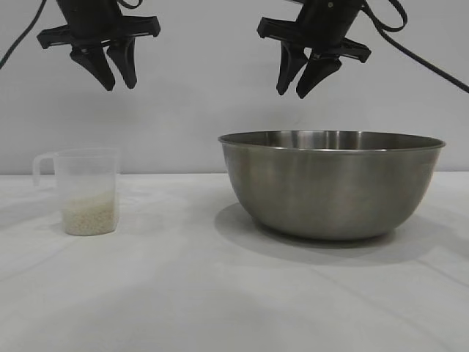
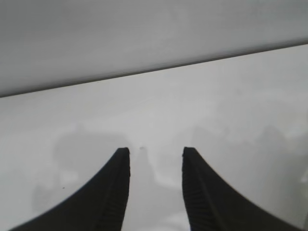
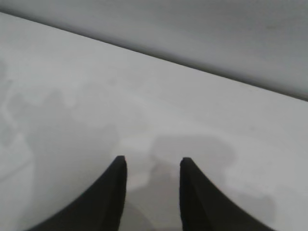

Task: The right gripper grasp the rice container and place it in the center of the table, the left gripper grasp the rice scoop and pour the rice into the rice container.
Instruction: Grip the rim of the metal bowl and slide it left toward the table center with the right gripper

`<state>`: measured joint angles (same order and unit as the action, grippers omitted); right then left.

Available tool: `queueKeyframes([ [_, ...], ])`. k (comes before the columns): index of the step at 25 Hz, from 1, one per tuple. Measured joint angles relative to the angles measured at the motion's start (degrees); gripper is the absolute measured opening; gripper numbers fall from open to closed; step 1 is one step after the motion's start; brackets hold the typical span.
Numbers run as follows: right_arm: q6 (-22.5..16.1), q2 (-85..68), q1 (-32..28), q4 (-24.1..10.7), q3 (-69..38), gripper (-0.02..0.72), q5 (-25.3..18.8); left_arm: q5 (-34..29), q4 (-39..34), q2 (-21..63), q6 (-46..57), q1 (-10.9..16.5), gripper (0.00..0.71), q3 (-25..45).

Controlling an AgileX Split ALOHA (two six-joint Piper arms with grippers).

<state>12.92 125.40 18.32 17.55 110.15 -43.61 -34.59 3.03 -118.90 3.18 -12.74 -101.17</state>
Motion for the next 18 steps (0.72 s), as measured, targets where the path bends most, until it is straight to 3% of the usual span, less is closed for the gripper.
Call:
queueKeyframes([
  [10,0.0,0.0,0.0,0.0,0.0,0.241,-0.48,-0.09,-0.16,0.0,0.0,0.0,0.223,0.0],
  [18,0.0,-2.83,-2.55,-1.08,0.0,0.241,-6.71,-1.41,-0.62,0.0,0.0,0.0,0.223,0.0],
])
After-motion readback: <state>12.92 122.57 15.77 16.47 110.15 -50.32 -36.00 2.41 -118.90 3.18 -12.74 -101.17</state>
